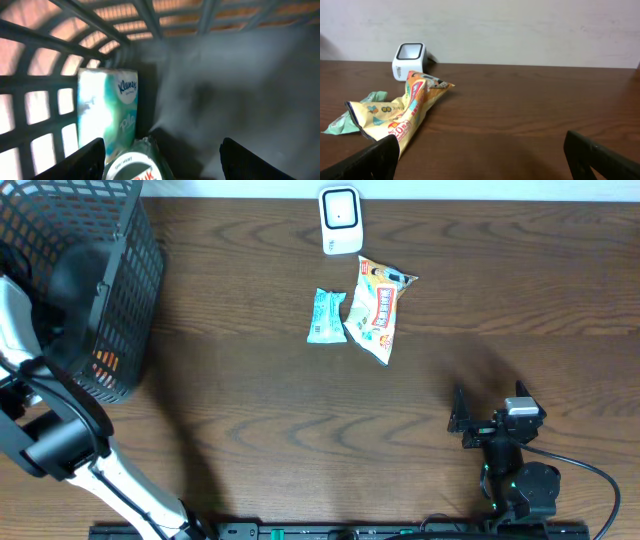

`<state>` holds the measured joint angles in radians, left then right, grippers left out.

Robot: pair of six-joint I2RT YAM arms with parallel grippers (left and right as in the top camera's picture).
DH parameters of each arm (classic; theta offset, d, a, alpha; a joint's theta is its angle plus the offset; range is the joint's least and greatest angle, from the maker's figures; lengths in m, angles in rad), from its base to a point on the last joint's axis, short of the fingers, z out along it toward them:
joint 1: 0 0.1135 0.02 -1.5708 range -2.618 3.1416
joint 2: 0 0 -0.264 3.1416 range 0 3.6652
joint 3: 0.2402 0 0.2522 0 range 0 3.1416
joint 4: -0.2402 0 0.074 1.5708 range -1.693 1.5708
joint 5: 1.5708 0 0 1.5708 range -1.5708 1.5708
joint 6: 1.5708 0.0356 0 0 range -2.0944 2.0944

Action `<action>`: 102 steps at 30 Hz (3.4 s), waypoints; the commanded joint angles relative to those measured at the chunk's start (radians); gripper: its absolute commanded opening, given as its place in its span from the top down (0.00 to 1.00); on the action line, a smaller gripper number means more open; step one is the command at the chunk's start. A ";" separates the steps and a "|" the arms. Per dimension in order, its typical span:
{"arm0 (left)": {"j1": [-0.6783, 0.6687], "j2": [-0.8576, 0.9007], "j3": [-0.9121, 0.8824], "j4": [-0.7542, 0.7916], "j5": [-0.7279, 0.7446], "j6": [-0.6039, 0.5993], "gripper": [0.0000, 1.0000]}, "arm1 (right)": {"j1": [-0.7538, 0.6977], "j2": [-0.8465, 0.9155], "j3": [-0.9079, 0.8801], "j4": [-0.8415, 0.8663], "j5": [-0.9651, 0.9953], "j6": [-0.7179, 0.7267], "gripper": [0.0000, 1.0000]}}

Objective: Scan the item barcode
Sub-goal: 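Reach the left gripper into the basket and grasp a small teal box, then place the small teal box on the table left of the wipes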

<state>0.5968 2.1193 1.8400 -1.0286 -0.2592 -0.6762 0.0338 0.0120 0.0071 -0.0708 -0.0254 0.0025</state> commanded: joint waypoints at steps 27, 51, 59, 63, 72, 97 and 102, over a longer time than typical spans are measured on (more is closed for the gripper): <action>0.089 0.019 -0.104 0.058 0.011 0.022 0.28 | -0.009 -0.005 -0.002 -0.004 0.008 -0.011 0.01; 0.089 -0.240 -0.113 0.179 0.212 0.021 0.92 | -0.009 -0.005 -0.002 -0.004 0.008 -0.011 0.01; 0.086 -0.527 -0.113 0.242 0.507 0.021 0.92 | -0.009 -0.005 -0.002 -0.004 0.008 -0.011 0.01; 0.062 -0.642 -0.113 0.277 0.684 0.021 0.93 | -0.009 -0.005 -0.002 -0.004 0.008 -0.011 0.01; -0.244 -0.768 -0.114 0.320 0.966 0.224 0.93 | -0.009 -0.005 -0.002 -0.004 0.008 -0.011 0.01; -0.957 -0.154 -0.137 0.283 0.164 0.571 0.91 | -0.009 -0.005 -0.002 -0.004 0.008 -0.011 0.01; -0.963 -0.022 -0.137 0.298 0.135 0.567 0.87 | -0.009 -0.005 -0.002 -0.004 0.008 -0.011 0.01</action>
<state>-0.3656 2.0472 1.7111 -0.7334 -0.0574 -0.1226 0.0338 0.0120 0.0071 -0.0708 -0.0254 0.0025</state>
